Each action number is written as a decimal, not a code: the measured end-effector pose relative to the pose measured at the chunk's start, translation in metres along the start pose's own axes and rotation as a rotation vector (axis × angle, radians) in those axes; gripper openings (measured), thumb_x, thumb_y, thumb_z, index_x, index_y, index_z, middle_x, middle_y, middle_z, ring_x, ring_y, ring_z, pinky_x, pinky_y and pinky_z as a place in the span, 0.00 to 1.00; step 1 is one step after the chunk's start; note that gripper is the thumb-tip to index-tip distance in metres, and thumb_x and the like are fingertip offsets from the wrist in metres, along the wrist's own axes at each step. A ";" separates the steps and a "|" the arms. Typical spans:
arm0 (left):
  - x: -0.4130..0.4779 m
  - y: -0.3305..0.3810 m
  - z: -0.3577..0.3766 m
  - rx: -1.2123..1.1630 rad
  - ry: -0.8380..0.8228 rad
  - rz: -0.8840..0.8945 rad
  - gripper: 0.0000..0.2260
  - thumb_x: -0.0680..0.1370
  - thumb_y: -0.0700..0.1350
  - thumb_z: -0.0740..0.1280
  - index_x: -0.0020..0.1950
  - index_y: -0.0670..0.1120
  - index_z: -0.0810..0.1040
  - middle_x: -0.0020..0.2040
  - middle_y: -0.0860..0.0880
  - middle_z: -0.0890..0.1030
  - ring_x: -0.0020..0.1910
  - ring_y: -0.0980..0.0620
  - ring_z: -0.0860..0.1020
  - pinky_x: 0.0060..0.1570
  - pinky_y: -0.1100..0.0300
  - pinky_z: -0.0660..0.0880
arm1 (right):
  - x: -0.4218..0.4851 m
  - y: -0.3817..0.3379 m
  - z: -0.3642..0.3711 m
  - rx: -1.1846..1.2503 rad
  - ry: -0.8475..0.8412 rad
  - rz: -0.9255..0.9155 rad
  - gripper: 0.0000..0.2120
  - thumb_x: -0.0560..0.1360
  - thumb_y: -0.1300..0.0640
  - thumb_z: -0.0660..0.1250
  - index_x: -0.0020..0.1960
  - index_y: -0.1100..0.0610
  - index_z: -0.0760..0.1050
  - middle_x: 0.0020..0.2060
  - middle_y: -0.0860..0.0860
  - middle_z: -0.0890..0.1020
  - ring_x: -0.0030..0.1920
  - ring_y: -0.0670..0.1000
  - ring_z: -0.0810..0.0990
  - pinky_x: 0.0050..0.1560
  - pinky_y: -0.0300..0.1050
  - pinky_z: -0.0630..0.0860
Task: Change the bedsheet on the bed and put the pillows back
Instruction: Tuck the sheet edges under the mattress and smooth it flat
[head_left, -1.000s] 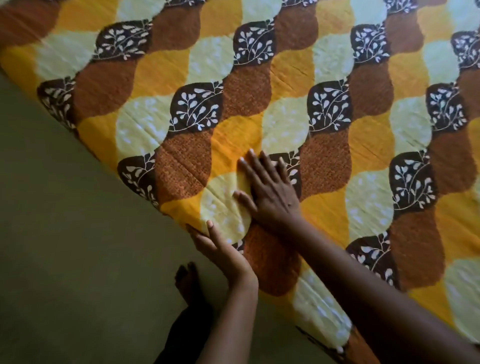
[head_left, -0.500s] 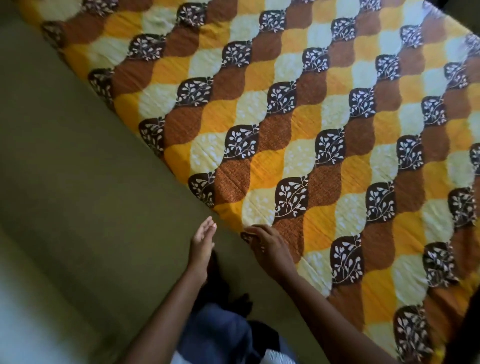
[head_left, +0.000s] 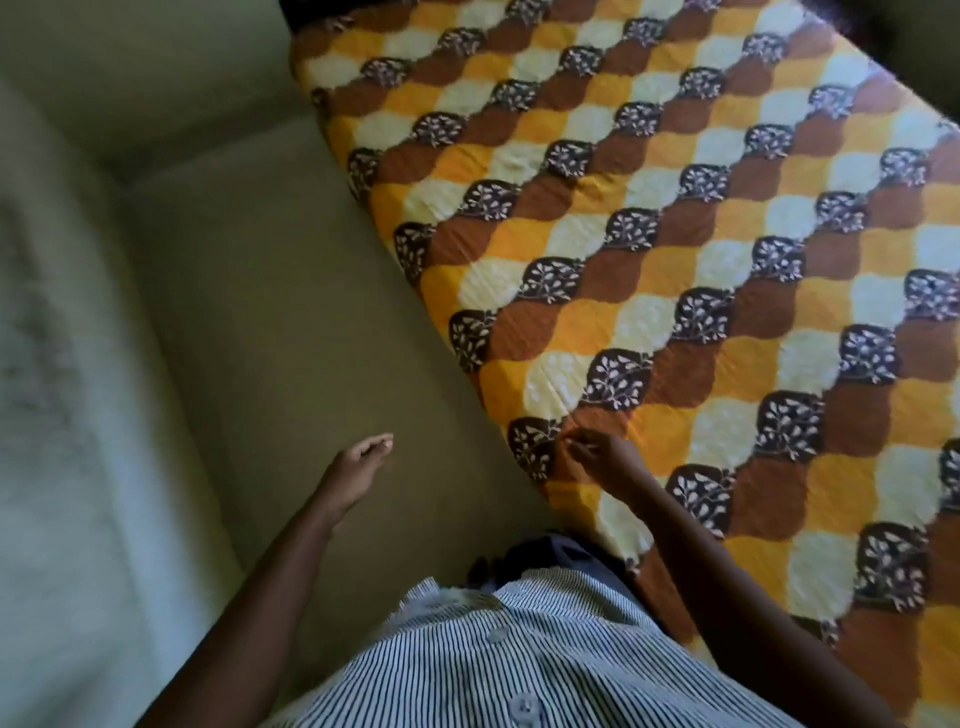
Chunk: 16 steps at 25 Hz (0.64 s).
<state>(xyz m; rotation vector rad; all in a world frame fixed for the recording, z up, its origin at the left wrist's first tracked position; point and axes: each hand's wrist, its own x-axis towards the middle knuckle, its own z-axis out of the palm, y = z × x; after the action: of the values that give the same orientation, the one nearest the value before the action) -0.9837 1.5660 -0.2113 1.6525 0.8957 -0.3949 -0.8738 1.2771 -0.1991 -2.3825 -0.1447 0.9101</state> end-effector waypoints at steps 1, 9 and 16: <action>0.004 -0.001 -0.014 -0.040 0.048 -0.032 0.15 0.81 0.43 0.57 0.66 0.43 0.72 0.67 0.44 0.73 0.66 0.46 0.71 0.54 0.58 0.66 | 0.014 -0.011 -0.004 0.020 -0.011 -0.008 0.13 0.79 0.57 0.60 0.61 0.57 0.76 0.54 0.53 0.81 0.47 0.49 0.78 0.37 0.27 0.69; 0.072 0.031 -0.102 -0.226 0.210 -0.086 0.15 0.81 0.46 0.58 0.67 0.46 0.71 0.67 0.45 0.72 0.65 0.45 0.71 0.56 0.54 0.67 | 0.158 -0.126 -0.030 0.042 -0.142 -0.102 0.13 0.79 0.56 0.61 0.60 0.60 0.76 0.46 0.56 0.81 0.48 0.57 0.81 0.37 0.37 0.69; 0.191 0.148 -0.196 -0.254 0.295 -0.032 0.16 0.81 0.44 0.59 0.68 0.43 0.69 0.68 0.44 0.72 0.66 0.47 0.70 0.53 0.61 0.64 | 0.298 -0.280 -0.044 -0.111 -0.261 -0.234 0.09 0.80 0.59 0.58 0.44 0.55 0.74 0.33 0.50 0.77 0.30 0.44 0.74 0.30 0.34 0.68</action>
<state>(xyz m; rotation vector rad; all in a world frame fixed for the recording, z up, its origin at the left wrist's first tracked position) -0.7899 1.8086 -0.1836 1.4830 1.1426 -0.0529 -0.5900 1.5754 -0.1898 -2.2742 -0.5766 1.1183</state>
